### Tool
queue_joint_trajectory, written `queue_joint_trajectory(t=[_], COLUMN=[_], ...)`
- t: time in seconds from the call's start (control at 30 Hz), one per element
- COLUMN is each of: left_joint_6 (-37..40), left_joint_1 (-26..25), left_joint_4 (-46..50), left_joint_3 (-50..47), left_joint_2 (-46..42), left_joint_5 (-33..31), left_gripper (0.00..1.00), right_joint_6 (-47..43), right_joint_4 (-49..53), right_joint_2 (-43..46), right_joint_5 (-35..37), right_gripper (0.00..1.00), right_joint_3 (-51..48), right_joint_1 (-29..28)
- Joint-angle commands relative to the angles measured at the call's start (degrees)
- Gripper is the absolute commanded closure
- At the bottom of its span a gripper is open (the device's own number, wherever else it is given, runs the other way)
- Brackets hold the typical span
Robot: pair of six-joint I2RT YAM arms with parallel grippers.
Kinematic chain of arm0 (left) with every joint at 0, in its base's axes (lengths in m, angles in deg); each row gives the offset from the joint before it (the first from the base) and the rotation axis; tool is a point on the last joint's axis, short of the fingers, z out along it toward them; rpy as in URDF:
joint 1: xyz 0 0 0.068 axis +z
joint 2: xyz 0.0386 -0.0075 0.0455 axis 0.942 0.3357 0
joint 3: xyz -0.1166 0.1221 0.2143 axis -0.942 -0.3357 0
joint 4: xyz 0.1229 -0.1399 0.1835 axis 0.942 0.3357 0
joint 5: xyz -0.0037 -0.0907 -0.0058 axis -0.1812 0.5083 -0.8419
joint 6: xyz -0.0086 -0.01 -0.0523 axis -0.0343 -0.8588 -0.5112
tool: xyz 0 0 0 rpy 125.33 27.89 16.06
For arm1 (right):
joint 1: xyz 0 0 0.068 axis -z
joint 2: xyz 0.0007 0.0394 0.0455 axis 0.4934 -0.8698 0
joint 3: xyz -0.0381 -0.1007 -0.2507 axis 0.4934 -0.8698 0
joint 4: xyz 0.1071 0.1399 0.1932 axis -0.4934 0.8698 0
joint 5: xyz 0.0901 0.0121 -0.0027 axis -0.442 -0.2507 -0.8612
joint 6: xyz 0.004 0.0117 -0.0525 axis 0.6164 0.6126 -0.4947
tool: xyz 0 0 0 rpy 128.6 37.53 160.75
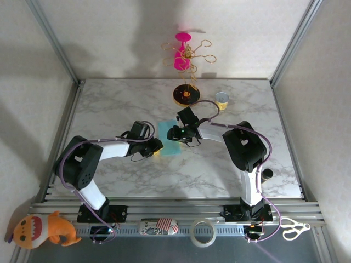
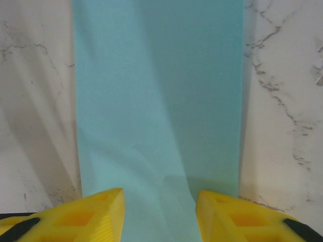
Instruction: Fold a paper plane with a square sheet of paper (pick it up from the middle)
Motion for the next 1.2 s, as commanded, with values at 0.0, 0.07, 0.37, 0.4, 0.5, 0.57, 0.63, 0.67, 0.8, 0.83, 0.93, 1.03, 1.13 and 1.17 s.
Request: queue_joint_trajectory(t=[0.0,0.07,0.37,0.4,0.5,0.57,0.63,0.67,0.8,0.83,0.93,1.03,1.13,1.17], left_joint_6=[1.17,1.32,1.5,1.41,1.27,0.83,0.56,0.57,0.46,0.62,0.73,0.84,0.67,0.44], left_joint_1=[-0.45,-0.45,0.24,0.33,1.1,1.61,2.05,2.26,3.07,3.24,3.68,3.91,4.04,4.16], left_joint_4=[-0.39,-0.44,-1.2,-1.67,-2.76,-3.98,-4.81,-5.11,-6.26,-6.4,-6.84,-6.83,-6.69,-6.85], left_joint_3=[1.74,1.98,2.82,2.73,2.72,2.63,2.77,2.87,3.54,3.81,4.6,5.34,5.88,5.88], left_joint_2=[1.3,1.74,1.47,1.09,0.54,0.8,1.4,1.74,2.73,3.06,4.27,5.52,6.44,6.54], left_joint_5=[0.99,1.47,2.93,3.01,3.85,4.7,5.34,5.55,6.35,6.57,7.36,7.66,7.85,7.85], left_gripper=[0.73,0.72,0.72,0.72,0.72,0.72,0.72,0.72,0.71,0.71,0.7,0.7,0.71,0.71], right_joint_6=[0.4,0.43,0.45,0.47,0.36,0.44,0.38,0.36,0.38,0.37,0.36,0.36,0.36,0.4], right_joint_4=[4.1,4.01,3.84,3.83,3.82,3.73,3.73,3.67,3.53,3.57,3.66,3.56,3.55,3.49], right_joint_2=[-2.29,-2.25,-2.12,-2.03,-2.02,-2.06,-2.07,-2.07,-2.0,-1.98,-2.03,-1.91,-1.84,-1.77], right_joint_5=[1.16,1.11,1.07,1.15,1.15,1.15,1.13,1.16,1.14,1.16,1.16,1.22,1.2,1.19], right_gripper=[0.56,0.56,0.56,0.56,0.56,0.56,0.56,0.56,0.56,0.56,0.56,0.56,0.56,0.56], right_joint_3=[-0.99,-1.12,-1.51,-1.52,-1.64,-1.69,-1.67,-1.69,-1.91,-1.94,-1.85,-1.84,-1.94,-1.96], right_joint_1=[0.27,0.27,0.27,0.27,0.26,0.27,0.27,0.27,0.27,0.27,0.27,0.22,0.27,0.27])
